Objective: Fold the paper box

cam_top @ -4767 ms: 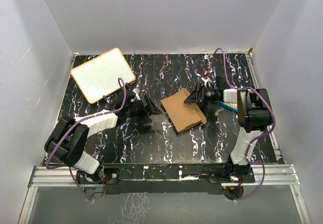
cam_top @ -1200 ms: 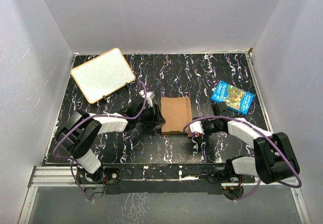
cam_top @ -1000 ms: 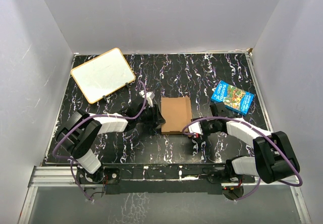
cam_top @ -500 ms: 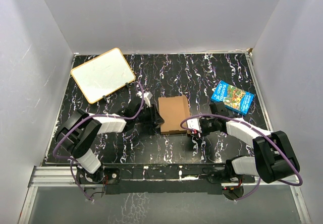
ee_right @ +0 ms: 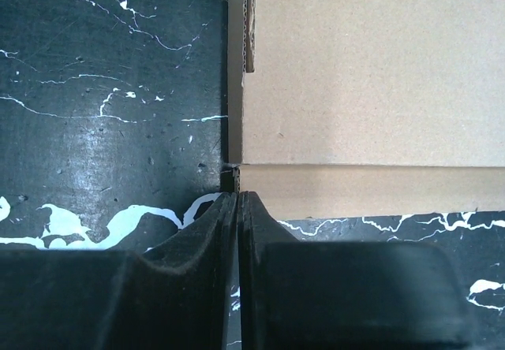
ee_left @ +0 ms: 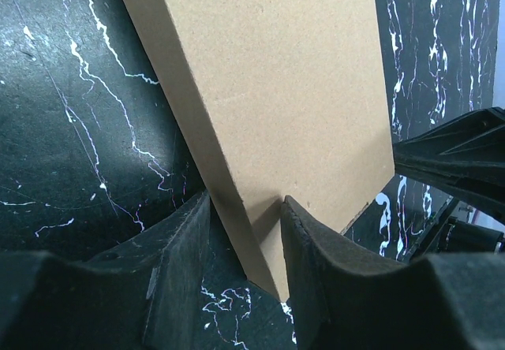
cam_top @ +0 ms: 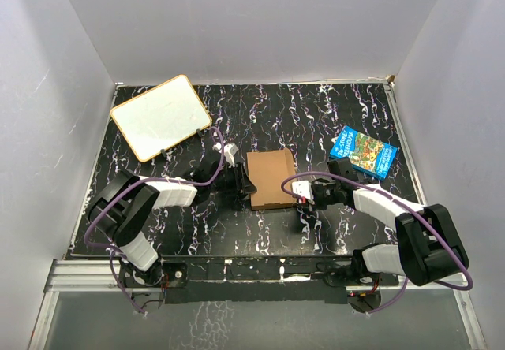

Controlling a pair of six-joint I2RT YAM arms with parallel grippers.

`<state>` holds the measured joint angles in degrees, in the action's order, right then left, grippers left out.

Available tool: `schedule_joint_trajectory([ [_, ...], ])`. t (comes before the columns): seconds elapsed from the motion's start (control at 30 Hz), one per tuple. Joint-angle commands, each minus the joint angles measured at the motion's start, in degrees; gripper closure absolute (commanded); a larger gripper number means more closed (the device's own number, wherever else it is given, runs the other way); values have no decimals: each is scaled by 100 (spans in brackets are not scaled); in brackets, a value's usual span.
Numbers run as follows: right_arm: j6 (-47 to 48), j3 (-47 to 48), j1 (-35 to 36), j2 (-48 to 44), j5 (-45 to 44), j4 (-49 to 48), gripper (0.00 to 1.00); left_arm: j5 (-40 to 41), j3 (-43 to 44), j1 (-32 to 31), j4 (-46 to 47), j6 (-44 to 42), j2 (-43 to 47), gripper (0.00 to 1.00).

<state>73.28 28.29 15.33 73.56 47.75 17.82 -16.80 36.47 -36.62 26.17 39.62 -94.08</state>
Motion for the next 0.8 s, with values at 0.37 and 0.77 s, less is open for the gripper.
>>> schedule_joint_trajectory([
  [0.37,-818,438,15,244,188,-405,92,13,47,81,-646,-389,-164,61],
  [0.77,-1290,609,342,228,151,-455,92,-176,267,85,-710,-442,-347,61],
])
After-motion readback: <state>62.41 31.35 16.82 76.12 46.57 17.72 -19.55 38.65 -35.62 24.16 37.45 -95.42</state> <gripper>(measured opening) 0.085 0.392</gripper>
